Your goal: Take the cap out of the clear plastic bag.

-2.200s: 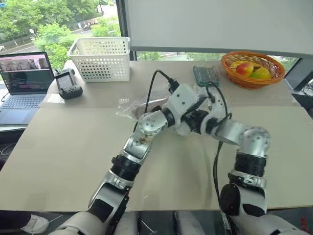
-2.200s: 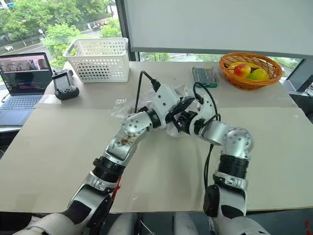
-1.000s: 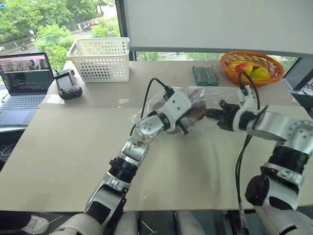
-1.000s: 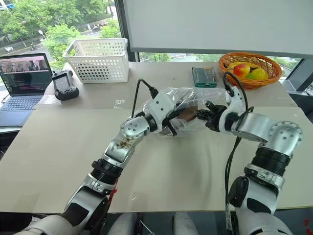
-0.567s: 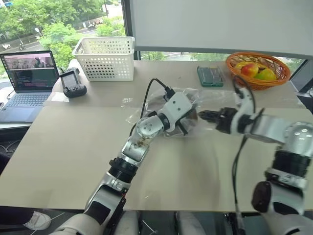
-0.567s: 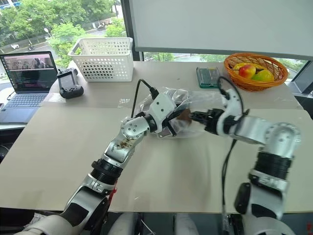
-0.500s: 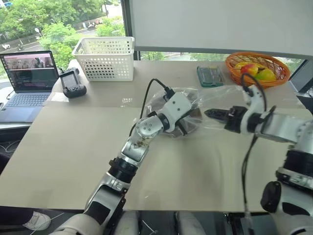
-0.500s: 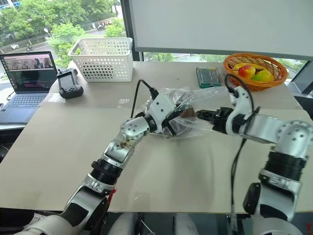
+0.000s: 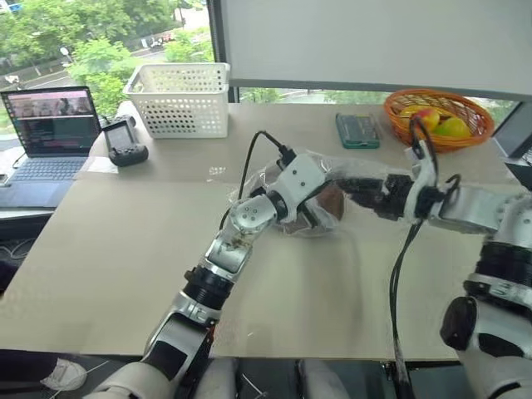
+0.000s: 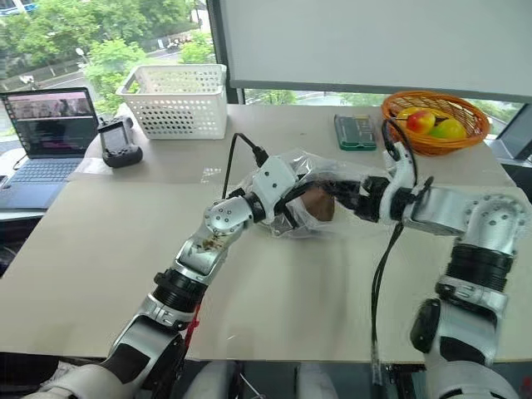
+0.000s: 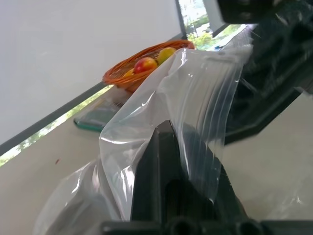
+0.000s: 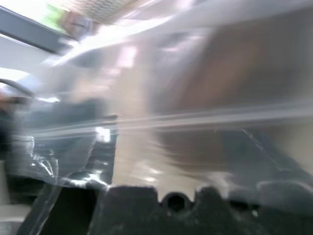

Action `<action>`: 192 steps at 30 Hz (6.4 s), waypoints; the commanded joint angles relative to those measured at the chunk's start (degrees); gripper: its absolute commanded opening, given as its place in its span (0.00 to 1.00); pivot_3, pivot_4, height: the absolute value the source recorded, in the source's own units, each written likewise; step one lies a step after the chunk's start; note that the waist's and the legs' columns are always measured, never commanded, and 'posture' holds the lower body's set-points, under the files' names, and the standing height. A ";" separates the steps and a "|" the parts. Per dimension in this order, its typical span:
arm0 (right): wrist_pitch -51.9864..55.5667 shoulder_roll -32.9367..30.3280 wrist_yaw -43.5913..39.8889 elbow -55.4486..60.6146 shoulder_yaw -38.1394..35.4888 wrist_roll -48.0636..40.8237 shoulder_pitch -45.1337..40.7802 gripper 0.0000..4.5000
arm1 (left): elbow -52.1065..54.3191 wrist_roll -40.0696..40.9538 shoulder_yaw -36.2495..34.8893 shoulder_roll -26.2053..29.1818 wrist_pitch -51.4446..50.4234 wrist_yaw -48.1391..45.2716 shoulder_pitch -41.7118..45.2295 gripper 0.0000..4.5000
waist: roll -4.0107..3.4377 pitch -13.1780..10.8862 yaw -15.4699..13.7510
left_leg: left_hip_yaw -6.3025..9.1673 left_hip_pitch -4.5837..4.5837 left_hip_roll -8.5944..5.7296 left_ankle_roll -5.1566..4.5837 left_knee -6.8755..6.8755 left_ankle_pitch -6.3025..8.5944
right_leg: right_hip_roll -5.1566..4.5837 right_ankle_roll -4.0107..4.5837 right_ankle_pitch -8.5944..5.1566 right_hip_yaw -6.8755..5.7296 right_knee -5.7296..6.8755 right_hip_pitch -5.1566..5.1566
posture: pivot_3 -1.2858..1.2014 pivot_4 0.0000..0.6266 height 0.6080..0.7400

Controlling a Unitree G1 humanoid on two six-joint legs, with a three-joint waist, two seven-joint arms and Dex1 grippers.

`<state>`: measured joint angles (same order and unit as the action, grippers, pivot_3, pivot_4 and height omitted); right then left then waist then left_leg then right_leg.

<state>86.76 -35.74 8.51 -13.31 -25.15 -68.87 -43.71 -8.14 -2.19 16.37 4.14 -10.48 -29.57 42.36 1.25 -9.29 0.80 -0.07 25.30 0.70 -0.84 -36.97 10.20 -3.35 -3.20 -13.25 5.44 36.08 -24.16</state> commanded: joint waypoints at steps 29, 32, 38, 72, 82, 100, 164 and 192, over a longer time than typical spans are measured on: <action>-26.30 21.57 -7.75 -15.61 7.71 25.77 -6.61 0.84 | -7.69 -0.30 1.02 -4.18 6.35 -2.06 6.11 0.00 | -0.06 0.03 2.26 | 0.01 -0.13 0.06 0.00 0.01 0.00 | 0.12 0.00 0.02 0.05 0.18 0.00 | 0.52 0.24 1.00; -27.75 23.14 -9.21 -17.36 6.21 25.94 -7.23 0.72 | -6.83 -0.45 0.93 -3.96 5.69 -1.66 5.54 0.00 | -0.06 0.03 2.25 | 0.01 -0.13 0.05 0.00 0.01 0.00 | 0.09 0.00 0.03 0.05 0.16 0.01 | 0.52 0.24 1.00; -27.09 24.92 -10.67 -17.13 5.11 26.22 -7.78 0.30 | -6.11 -0.70 0.57 -3.76 4.96 -1.13 5.04 0.00 | -0.06 0.03 2.26 | 0.02 -0.13 0.05 0.00 0.01 0.00 | 0.09 0.00 0.03 0.05 0.20 -0.01 | 0.52 0.24 1.00; 5.74 -13.34 -16.99 29.12 26.43 11.35 -8.21 0.01 | -5.77 -1.65 2.27 -3.37 6.01 -1.25 3.05 0.00 | -0.10 -0.01 1.79 | 0.04 -0.02 -0.01 0.00 0.00 0.00 | 0.01 -0.02 0.01 0.01 0.07 -0.04 | 0.52 0.24 1.00; 5.74 -14.19 -15.29 19.74 14.80 -3.67 -6.42 0.01 | -6.45 -1.62 2.28 -3.63 6.40 -1.24 3.37 0.00 | -0.08 -0.01 1.13 | 0.02 -0.02 -0.02 0.00 -0.01 0.00 | -0.02 -0.01 0.02 0.04 0.06 -0.02 | 0.52 0.24 1.00; 5.74 -22.96 -6.91 -12.48 -4.30 -17.82 -8.65 0.01 | -6.46 -2.17 2.20 -3.29 6.52 -1.17 2.59 0.00 | -0.08 -0.01 0.02 | -0.02 -0.03 -0.03 -0.01 -0.01 0.00 | -0.01 0.00 0.02 0.05 0.05 0.01 | 0.52 0.24 1.00; -29.69 23.49 60.13 34.10 -12.01 -44.13 3.13 0.01 | -41.57 -14.21 0.93 6.18 38.28 6.04 13.53 0.00 | -0.19 0.06 1.73 | 0.11 0.04 0.03 -0.19 0.07 -0.12 | 0.04 -0.01 0.09 -0.06 0.52 -0.05 | 0.52 0.24 1.00; -37.76 -21.31 0.88 30.71 7.53 -32.76 26.74 0.01 | -45.33 -14.72 0.65 8.09 41.82 7.70 17.26 0.00 | 0.25 -0.10 1.75 | 0.05 -0.09 -0.01 -0.17 -0.19 -0.11 | 0.05 -0.17 0.18 0.10 0.07 0.17 | 0.52 0.24 1.00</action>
<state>54.38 -58.68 4.79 19.76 -18.94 -105.54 -14.32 -54.67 -16.69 17.91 12.14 30.14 -22.78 58.00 1.50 -9.39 2.54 -0.03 25.20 0.69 -0.99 -37.17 10.07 -3.30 -3.40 -13.05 5.55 36.15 -23.98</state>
